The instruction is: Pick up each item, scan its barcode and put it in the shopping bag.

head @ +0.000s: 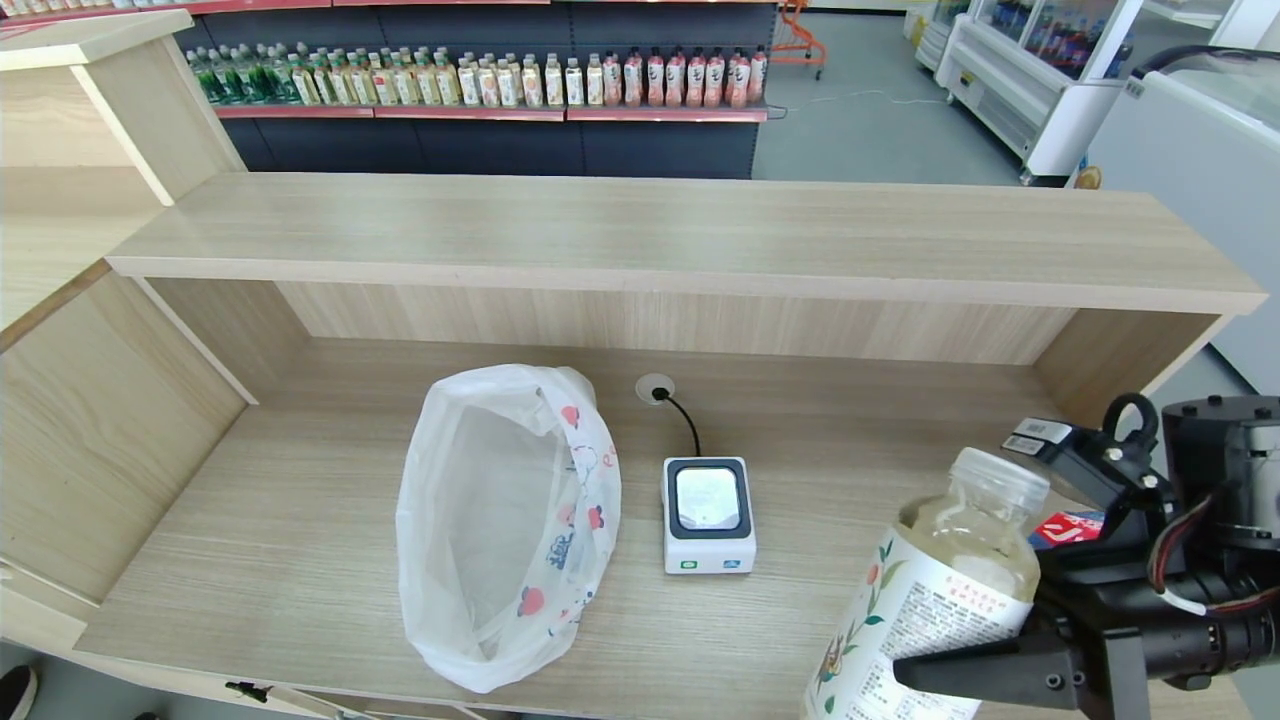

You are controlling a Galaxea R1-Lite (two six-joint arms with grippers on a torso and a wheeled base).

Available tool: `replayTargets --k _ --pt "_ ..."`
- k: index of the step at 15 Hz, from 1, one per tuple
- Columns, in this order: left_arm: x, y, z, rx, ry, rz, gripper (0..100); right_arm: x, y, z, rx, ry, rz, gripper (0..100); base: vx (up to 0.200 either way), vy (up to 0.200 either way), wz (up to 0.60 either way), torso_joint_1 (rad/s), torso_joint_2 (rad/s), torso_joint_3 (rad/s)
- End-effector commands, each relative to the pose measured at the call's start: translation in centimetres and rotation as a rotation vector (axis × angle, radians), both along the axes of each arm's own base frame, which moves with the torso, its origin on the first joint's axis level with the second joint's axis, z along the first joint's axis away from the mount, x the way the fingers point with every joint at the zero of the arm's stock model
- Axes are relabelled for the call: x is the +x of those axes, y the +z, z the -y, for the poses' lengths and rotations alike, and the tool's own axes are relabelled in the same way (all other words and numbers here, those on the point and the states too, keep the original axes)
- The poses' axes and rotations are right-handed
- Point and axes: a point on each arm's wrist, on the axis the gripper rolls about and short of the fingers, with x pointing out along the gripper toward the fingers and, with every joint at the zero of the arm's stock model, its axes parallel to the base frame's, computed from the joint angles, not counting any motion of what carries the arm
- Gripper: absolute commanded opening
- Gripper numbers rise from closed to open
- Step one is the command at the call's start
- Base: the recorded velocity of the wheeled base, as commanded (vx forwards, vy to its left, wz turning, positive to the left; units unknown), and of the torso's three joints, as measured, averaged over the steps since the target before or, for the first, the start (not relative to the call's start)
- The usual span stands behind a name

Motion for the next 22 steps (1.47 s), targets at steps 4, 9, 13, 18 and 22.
replayTargets --k 4,9,13,18,22 --pt "0.0 0.0 0.0 0.000 0.000 0.000 100 1.4 1.9 1.5 -0.115 -0.289 0.406 0 0.000 0.000 0.00 0.000 0.00 0.000" --pt "0.0 0.0 0.0 0.000 0.000 -0.001 100 0.8 4.8 4.5 -0.498 -0.591 1.038 0 0.000 0.000 0.00 0.000 0.00 0.000" --pt "0.0 0.0 0.0 0.000 0.000 0.000 100 -1.2 5.0 3.9 -0.677 -0.531 1.302 0 0.000 0.000 0.00 0.000 0.00 0.000" --pt "0.0 0.0 0.0 0.000 0.000 0.000 100 -2.4 5.2 3.6 -0.728 -0.455 1.459 0 0.000 0.000 0.00 0.000 0.00 0.000" --pt "0.0 0.0 0.0 0.000 -0.001 0.000 100 -2.7 5.3 3.3 -0.721 -0.434 1.496 0 0.000 0.000 0.00 0.000 0.00 0.000"
